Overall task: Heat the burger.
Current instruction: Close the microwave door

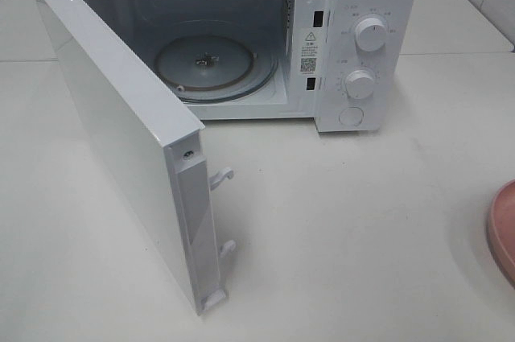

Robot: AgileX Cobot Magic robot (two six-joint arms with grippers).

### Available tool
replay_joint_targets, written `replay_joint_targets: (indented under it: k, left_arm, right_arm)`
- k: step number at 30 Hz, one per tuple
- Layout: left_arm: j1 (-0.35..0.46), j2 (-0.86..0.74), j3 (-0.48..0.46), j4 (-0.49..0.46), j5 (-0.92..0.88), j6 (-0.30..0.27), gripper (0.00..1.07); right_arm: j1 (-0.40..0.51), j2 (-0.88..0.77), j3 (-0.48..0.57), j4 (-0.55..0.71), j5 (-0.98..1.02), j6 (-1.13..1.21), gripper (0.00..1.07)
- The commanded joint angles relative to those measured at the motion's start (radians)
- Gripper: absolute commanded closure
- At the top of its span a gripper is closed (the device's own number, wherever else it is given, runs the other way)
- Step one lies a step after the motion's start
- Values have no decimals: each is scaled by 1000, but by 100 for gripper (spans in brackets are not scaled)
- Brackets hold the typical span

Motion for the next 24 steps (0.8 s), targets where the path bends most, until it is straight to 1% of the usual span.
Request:
replay_joint_targets:
  k: [1, 3, 4, 5, 8, 24]
  left_arm:
    - [0, -4, -2, -1, -2, 0, 6]
    - [0, -4, -2, -1, -2, 0, 6]
    - [0, -4, -2, -1, -2, 0, 6]
    - [0, -4, -2, -1, -2, 0, 6]
    - [0, -6, -2, -3, -3, 0, 6]
    - [0, -6, -2, -1, -2, 0, 6]
  right_arm:
    - [-63, -76, 7, -4, -12, -7, 31]
    - [-122, -157, 12, -3, -38, -8, 31]
    - [-122, -157, 12, -3, -38, -8, 31]
    - [-154, -202, 30, -3, -72, -8, 31]
    - [-187, -199, 42, 5, -94, -9, 31]
    - [-190, -199, 42, 4, -93, -8, 31]
